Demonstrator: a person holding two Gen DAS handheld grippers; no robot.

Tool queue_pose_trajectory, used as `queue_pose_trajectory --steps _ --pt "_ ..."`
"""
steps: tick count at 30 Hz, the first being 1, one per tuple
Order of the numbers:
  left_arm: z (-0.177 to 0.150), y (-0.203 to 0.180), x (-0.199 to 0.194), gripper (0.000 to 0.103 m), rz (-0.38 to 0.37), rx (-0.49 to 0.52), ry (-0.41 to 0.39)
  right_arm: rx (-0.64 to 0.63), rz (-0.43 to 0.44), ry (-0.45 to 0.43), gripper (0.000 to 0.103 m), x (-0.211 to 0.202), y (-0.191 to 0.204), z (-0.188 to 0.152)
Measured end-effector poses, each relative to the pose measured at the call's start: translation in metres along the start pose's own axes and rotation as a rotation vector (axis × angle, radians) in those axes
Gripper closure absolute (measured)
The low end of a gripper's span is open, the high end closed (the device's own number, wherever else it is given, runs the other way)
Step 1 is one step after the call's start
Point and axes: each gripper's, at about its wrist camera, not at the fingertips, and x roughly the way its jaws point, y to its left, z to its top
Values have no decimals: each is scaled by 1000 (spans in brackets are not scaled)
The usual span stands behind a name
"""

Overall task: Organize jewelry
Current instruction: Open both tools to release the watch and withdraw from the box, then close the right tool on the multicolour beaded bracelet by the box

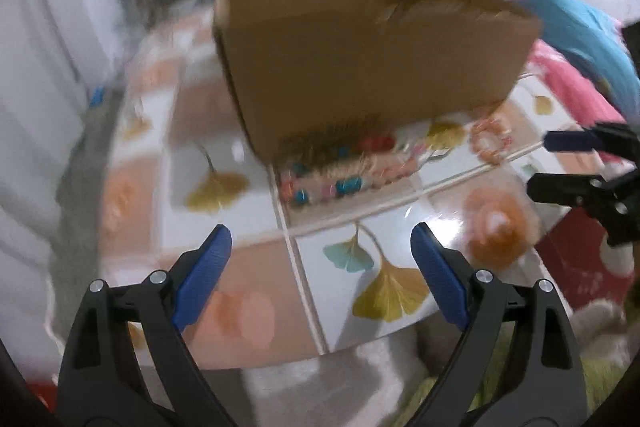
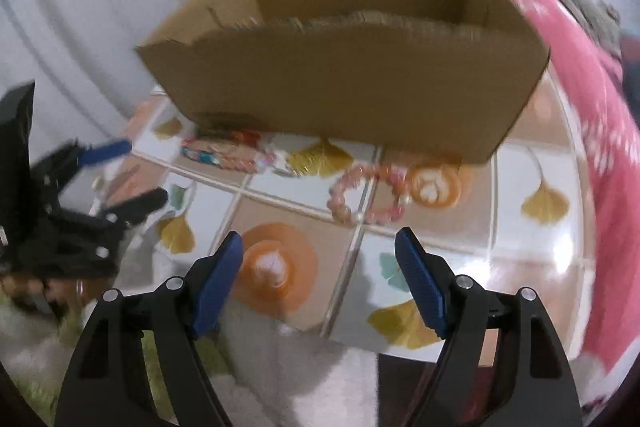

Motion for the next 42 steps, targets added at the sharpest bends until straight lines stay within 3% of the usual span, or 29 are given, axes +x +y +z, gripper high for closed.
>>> queue_pose_trajectory --steps 2,6,8,12,20,25,28,33,34,35,42 --pt "-4 3 18 15 22 -33 43 7 -57 33 27 11 2 0" --pt "-8 2 22 8 49 -38 34 13 -114 67 27 28 6 -8" --pt "-9 5 22 8 52 -52 24 7 -144 56 19 30 8 -8" --pt "-11 8 20 7 53 -52 34 36 -144 68 7 36 5 -6" --pt "2 9 32 7 53 -49 45 25 -139 13 7 35 4 -14" --pt "6 13 35 7 35 -28 41 -16 -94 10 7 31 -6 -15" --pt "6 17 28 8 34 -36 7 -3 -43 -53 7 13 -5 -8" --pt "18 29 6 9 -24 -47 -127 25 177 -164 7 -4 4 10" --pt "21 30 6 12 -21 -45 -131 32 201 -161 8 -2 3 12" --pt "24 30 6 21 -19 -43 -132 36 223 -156 15 2 4 16" --pt "34 43 22 51 -49 -79 -76 48 233 -73 51 32 13 28"
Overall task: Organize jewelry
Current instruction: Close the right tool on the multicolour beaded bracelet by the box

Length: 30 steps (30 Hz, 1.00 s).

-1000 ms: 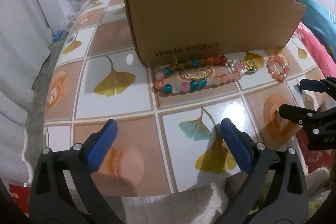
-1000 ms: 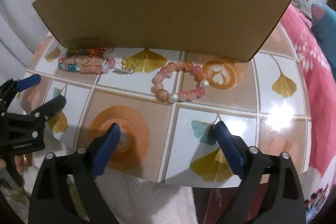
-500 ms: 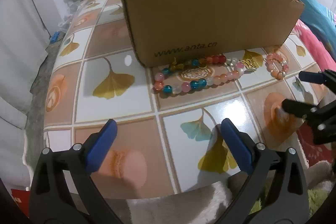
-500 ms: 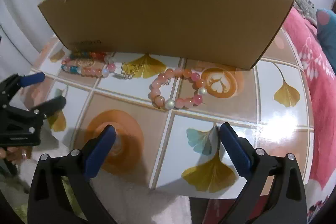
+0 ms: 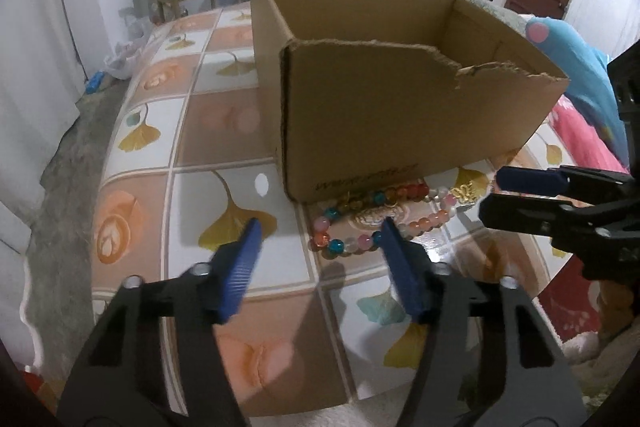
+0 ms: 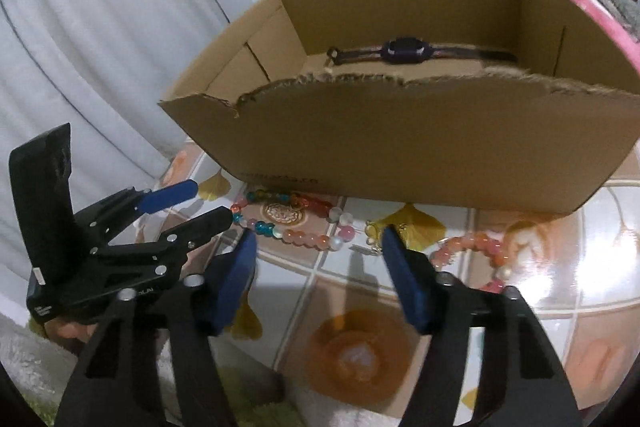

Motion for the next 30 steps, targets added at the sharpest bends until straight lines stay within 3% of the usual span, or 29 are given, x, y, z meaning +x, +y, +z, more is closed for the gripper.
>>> queue_pose_trajectory --steps 5,11,16,20,30 --pt "1 6 12 62 -10 -16 49 30 -26 54 69 20 2 7" --pt "3 6 19 66 -6 -6 74 26 -57 66 73 28 -1 11" --pt "5 5 20 69 -8 0 78 6 -82 81 83 30 3 13" --pt "6 3 22 77 -17 11 92 3 -83 87 83 34 4 16" --pt "9 0 28 85 -16 24 111 -26 -102 97 83 38 10 19"
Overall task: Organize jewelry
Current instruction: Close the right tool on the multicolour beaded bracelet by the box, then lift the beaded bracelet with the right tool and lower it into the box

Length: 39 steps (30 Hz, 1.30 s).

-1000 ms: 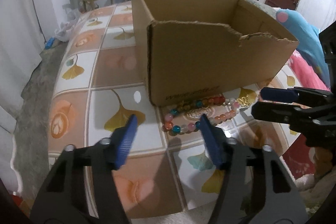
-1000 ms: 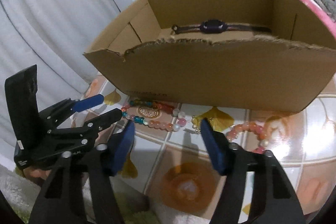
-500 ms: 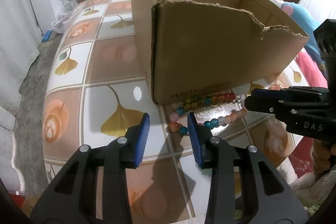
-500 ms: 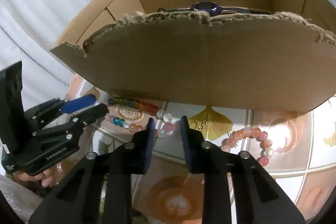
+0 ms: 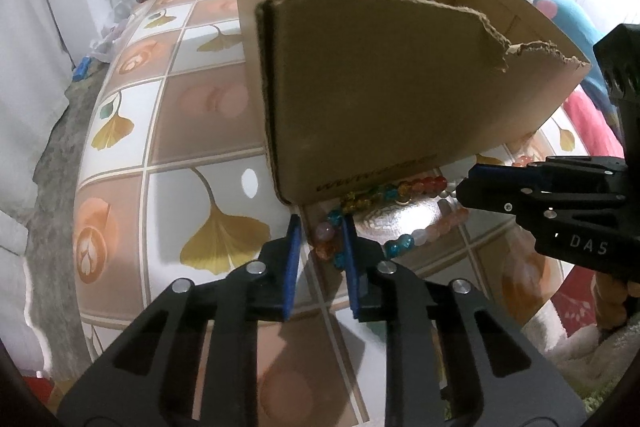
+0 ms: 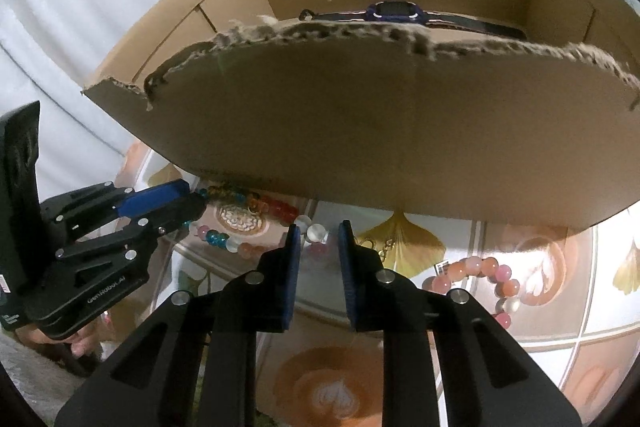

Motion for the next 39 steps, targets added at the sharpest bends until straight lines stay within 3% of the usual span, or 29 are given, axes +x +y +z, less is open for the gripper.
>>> queue_pose_trajectory --steps 3,18,29,39 --pt "-1 -4 1 91 -7 20 -9 -24 -9 5 87 7 9 0" --pt "-3 -15 0 94 40 57 -49 -163 -80 4 93 26 43 -3" --pt "-9 -21 -24 94 45 84 -121 -189 -77 -89 93 1 59 -13" --pt "-19 -42 -63 94 79 136 -198 -210 -72 -173 93 -47 51 -22"
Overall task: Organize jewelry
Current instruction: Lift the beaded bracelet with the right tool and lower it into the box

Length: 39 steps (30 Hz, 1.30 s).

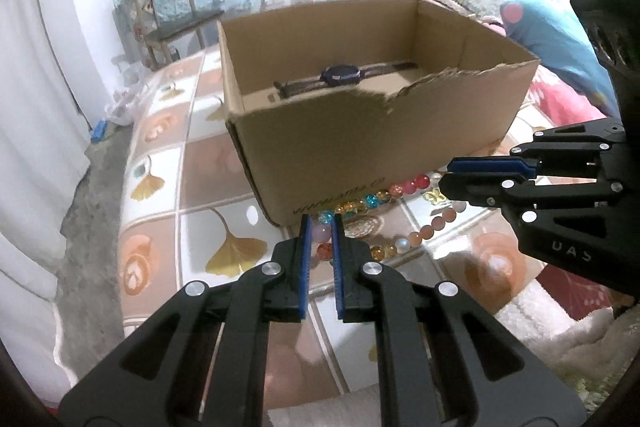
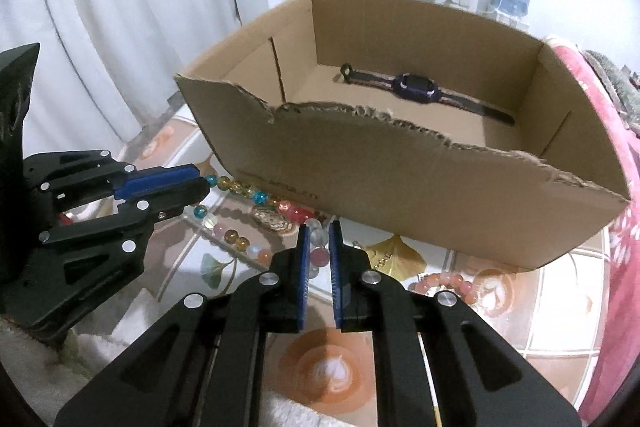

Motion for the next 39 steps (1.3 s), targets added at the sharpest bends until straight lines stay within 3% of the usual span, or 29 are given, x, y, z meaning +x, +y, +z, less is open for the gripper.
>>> queue_pose_trajectory --steps 7,13,16,19,23,26,30,35,39 --pt "25 -7 -38 94 -9 17 -117 -40 4 -114 93 -41 0 12" --pt "79 4 -70 94 -48 65 -270 -139 0 -271 93 -82 -10 60" --pt "113 13 -62 94 -82 84 -288 -148 28 -275 93 -79 -31 92" --pt "145 20 -31 94 -96 113 -232 -130 97 -173 93 -51 -57 125" --pt "174 27 30 94 -127 140 -40 -43 227 73 93 14 -89 154" --pt "177 28 68 94 -128 185 92 -1 263 224 93 55 -100 159" --pt "173 22 104 94 -82 251 190 59 271 398 93 97 -108 160" --pt "171 18 124 94 -42 291 250 127 270 505 93 122 -113 161" --pt "171 18 124 92 -8 310 242 169 267 511 93 129 -119 162"
